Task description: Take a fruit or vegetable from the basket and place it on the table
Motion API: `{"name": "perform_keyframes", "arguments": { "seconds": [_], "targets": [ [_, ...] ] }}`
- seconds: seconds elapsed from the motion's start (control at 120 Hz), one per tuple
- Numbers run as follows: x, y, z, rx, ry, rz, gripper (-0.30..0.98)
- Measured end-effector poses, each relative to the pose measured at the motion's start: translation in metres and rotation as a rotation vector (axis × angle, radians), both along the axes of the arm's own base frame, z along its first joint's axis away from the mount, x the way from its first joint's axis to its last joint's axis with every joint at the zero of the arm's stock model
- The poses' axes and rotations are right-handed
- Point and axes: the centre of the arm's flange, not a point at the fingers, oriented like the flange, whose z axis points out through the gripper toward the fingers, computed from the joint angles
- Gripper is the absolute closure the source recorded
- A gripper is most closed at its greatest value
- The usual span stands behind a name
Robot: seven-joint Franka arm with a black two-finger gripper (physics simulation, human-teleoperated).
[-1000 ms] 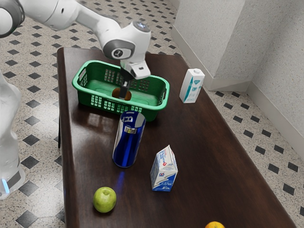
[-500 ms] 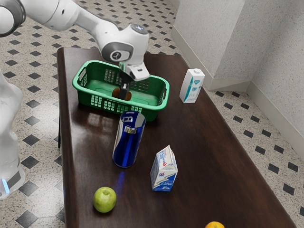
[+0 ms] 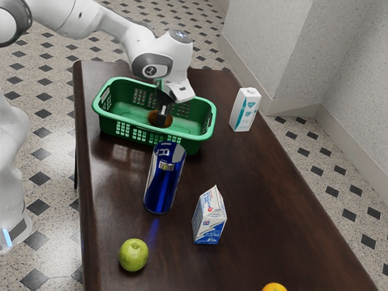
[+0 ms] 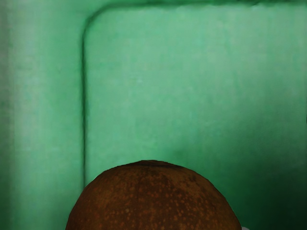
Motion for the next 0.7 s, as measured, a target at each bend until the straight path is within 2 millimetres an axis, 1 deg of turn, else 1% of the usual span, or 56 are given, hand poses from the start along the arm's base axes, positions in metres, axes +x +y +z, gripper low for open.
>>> {"name": "perform_keyframes", "arguments": {
  "seconds": [0.042, 0.092, 0.125, 0.158, 0.175, 0.183, 0.225, 0.258, 0.283, 0.317, 0.358, 0.375, 0.408, 0.467, 0.525, 0.558, 0.583, 0.633, 0.7],
  "targets": [
    [0.006, -0.003, 0.010, 0.027, -0.016, -0.022, 0.40],
    [0.015, -0.004, 0.032, 0.058, -0.049, -0.036, 0.40],
    [0.022, -0.003, 0.053, 0.077, -0.079, -0.040, 0.40],
    [0.028, -0.006, 0.077, 0.095, -0.111, -0.049, 0.39],
    [0.033, -0.009, 0.092, 0.107, -0.130, -0.056, 0.39],
    [0.037, -0.012, 0.103, 0.117, -0.144, -0.061, 0.40],
    [0.058, -0.031, 0.149, 0.164, -0.194, -0.089, 0.38],
    [0.084, -0.053, 0.180, 0.210, -0.224, -0.115, 0.38],
    [0.102, -0.072, 0.198, 0.239, -0.240, -0.139, 0.38],
    [0.129, -0.099, 0.210, 0.271, -0.252, -0.171, 0.39],
    [0.160, -0.135, 0.212, 0.287, -0.256, -0.216, 0.40],
    [0.171, -0.151, 0.209, 0.282, -0.253, -0.239, 0.40],
    [0.188, -0.187, 0.195, 0.255, -0.240, -0.295, 0.41],
    [0.203, -0.236, 0.179, 0.182, -0.227, -0.385, 0.41],
    [0.212, -0.271, 0.161, 0.124, -0.204, -0.452, 0.41],
    [0.214, -0.286, 0.153, 0.099, -0.192, -0.480, 0.41],
    [0.216, -0.292, 0.143, 0.085, -0.178, -0.494, 0.41],
    [0.220, -0.295, 0.124, 0.052, -0.149, -0.504, 0.41],
    [0.221, -0.297, 0.106, 0.015, -0.119, -0.511, 0.41]
  ]
}}
